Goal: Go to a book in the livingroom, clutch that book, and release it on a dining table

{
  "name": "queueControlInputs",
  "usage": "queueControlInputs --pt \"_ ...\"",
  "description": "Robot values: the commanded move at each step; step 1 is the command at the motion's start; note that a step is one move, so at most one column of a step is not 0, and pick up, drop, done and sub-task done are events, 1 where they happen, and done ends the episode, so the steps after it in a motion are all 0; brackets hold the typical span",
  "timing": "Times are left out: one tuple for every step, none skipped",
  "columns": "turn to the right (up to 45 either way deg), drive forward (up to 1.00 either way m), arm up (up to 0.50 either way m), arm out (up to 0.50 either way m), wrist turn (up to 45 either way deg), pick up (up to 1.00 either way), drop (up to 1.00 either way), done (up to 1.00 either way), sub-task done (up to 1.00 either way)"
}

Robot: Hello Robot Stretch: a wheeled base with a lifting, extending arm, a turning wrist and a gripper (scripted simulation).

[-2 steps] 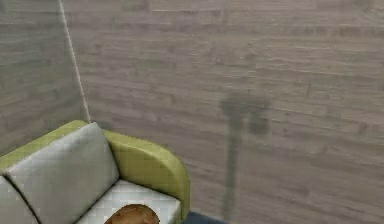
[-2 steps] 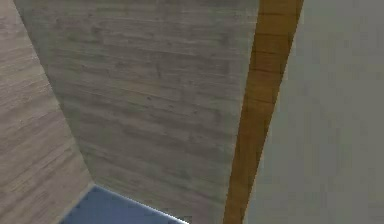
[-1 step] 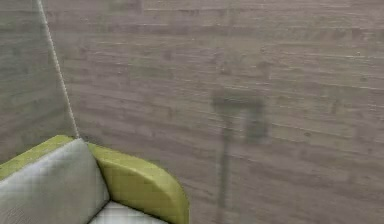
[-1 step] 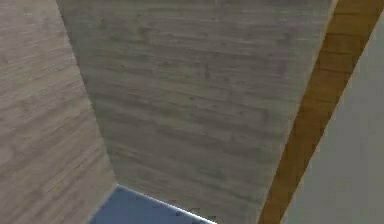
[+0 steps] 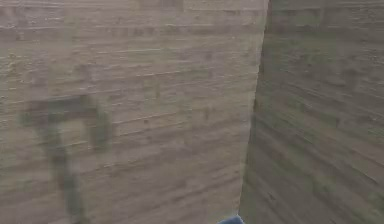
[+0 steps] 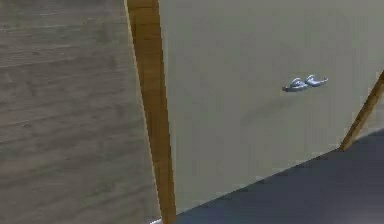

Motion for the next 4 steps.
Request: queueControlInputs --pt "45.0 0.00 0.00 0.00 0.0 0.00 0.00 0.00 0.00" --pt "21.0 0.00 0.00 0.00 0.0 0.00 0.00 0.00 0.00" --pt "0.0 0.10 0.00 0.00 0.0 0.00 0.00 0.00 0.00" --pt "45.0 0.00 0.00 0.00 0.0 0.00 0.00 0.00 0.00"
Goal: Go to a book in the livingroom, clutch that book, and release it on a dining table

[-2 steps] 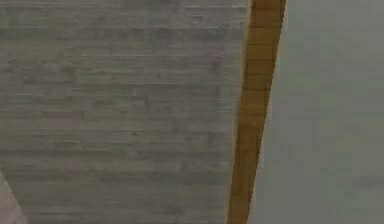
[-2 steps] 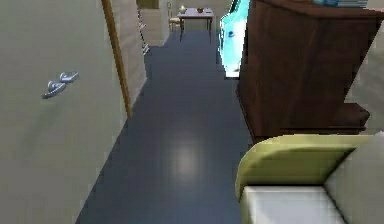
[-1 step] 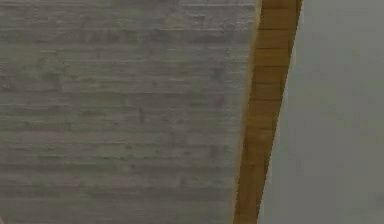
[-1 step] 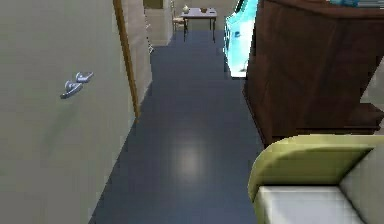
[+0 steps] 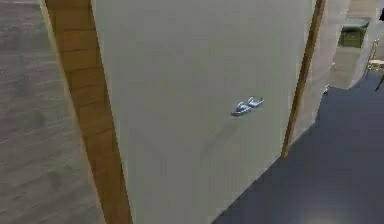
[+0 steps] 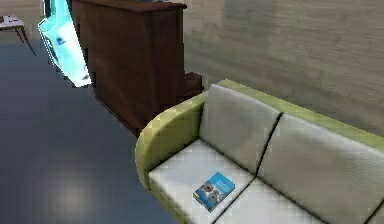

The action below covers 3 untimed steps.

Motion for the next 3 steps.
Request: queueControlInputs --pt "39.0 0.00 0.00 0.00 0.0 0.00 0.00 0.00 0.00" --pt "0.0 0.25 0.00 0.00 0.0 0.00 0.00 0.00 0.00" --pt "0.0 0.00 0.42 0.00 0.0 0.00 0.00 0.00 0.00"
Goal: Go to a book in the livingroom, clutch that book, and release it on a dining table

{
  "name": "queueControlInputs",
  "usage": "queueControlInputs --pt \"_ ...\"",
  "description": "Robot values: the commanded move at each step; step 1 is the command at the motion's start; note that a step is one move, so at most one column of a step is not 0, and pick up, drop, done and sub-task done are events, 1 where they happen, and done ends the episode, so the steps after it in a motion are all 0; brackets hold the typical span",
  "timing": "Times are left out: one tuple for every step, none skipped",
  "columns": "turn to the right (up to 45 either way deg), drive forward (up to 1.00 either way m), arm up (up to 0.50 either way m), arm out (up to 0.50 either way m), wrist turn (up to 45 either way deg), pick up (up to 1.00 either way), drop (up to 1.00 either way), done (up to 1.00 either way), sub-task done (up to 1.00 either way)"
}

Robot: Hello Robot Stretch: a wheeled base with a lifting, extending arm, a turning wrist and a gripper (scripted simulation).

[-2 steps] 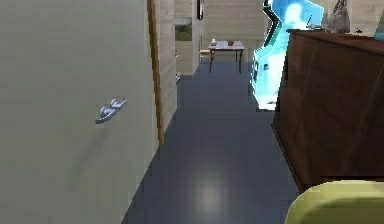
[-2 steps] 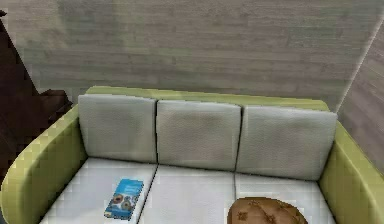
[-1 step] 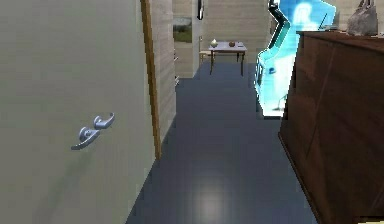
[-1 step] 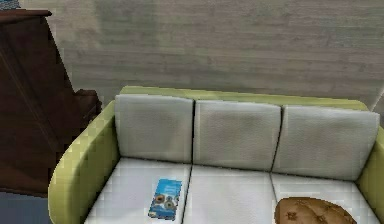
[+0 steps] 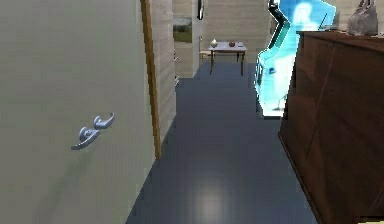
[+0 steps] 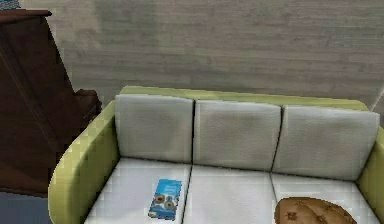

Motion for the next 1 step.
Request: queueControlInputs --pt "0.0 0.00 0.00 0.30 0.0 0.00 0.00 0.00 0.00"
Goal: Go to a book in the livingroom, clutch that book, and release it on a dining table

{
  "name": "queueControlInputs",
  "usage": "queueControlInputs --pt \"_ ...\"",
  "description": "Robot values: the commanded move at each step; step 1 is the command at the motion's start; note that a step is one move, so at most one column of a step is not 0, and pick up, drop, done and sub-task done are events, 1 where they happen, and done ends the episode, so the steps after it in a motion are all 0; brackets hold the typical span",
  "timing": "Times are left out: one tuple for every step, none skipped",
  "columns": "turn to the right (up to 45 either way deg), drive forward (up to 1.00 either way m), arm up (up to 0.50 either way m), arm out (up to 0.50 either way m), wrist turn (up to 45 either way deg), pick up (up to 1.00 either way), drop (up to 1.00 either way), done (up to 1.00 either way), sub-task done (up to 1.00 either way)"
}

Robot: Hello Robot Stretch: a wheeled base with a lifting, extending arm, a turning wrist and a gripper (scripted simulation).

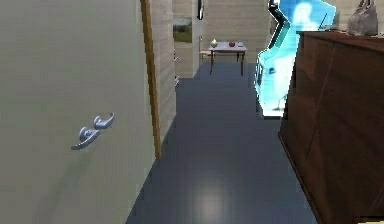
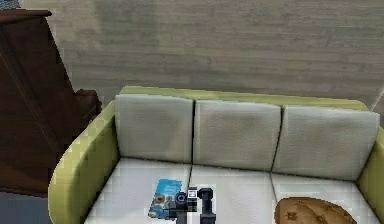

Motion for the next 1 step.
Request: queueControlInputs --pt "0.0 0.00 0.00 0.00 45.0 0.00 0.00 0.00 0.00"
